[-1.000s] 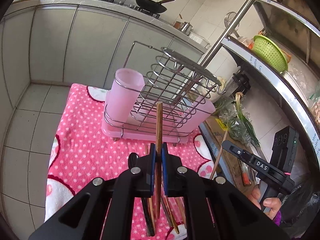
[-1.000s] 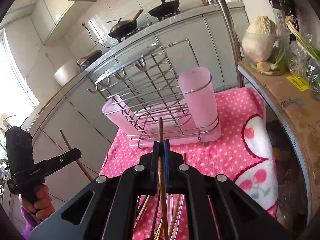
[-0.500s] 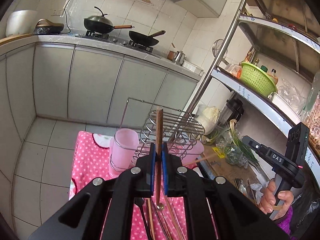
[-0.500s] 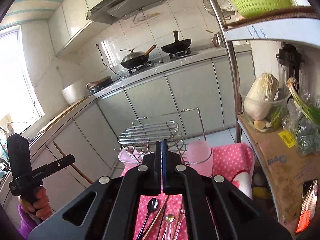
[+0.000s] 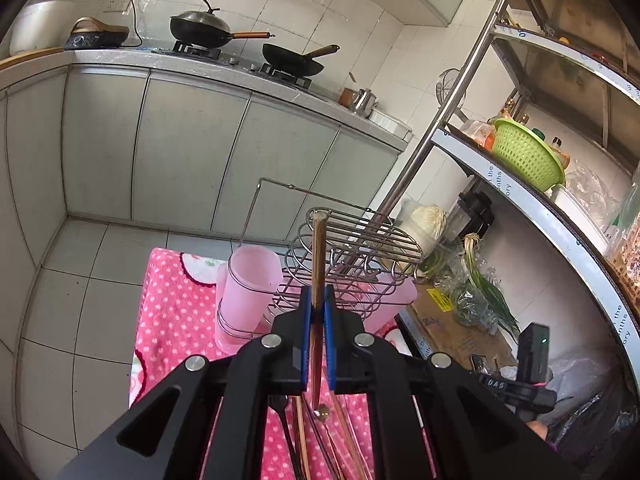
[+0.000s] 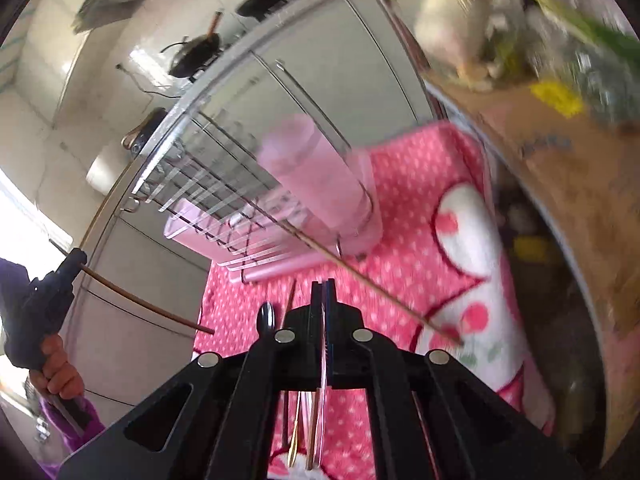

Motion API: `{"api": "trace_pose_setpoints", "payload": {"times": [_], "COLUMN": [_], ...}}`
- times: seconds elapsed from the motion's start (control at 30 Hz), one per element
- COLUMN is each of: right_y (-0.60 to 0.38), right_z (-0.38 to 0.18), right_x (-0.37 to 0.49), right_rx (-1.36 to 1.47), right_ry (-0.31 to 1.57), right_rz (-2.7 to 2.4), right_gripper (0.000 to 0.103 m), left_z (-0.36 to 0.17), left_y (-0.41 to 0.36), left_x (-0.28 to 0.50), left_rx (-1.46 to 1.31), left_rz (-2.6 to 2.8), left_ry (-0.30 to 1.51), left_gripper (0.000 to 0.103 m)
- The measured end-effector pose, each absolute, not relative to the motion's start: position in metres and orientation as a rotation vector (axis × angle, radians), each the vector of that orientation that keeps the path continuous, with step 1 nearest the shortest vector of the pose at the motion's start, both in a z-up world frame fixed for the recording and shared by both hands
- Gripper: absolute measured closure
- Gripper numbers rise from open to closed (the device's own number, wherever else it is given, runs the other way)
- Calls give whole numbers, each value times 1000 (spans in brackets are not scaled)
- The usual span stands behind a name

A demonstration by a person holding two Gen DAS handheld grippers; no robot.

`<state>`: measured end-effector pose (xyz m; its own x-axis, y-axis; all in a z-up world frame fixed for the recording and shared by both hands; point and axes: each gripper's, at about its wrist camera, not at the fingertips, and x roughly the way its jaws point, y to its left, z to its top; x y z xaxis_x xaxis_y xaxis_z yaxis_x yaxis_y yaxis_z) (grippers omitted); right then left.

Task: Organize utensils
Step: 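Lift both chopsticks upright and carry them above the tall pink cup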

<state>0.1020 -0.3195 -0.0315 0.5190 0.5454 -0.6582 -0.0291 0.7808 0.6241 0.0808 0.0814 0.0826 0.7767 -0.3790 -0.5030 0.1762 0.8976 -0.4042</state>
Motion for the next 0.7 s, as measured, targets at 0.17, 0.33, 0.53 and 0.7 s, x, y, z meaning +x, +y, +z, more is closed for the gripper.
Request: {"api": "trace_pose_setpoints", "payload": {"times": [0.17, 0.33, 0.53, 0.7], "right_y": [-333, -335, -324, -325], "right_z": [-102, -129, -156, -180], "right_x": [99, 105, 119, 115], "right_rx": [913, 1179, 1376, 1634], "right_ry": [1122, 1140, 1167, 1053], "right_rz": [308, 176, -49, -234], "right_gripper": [84, 69, 69, 69], "left_z": [69, 60, 50, 42], "left_y": [76, 79, 98, 111], "left_x": [89, 93, 93, 91], "left_rx": [-359, -363, -393, -387], "left_rz": [-331, -350, -356, -352], "left_ry": [636, 638, 633, 617], "left_gripper": [98, 98, 98, 98]}}
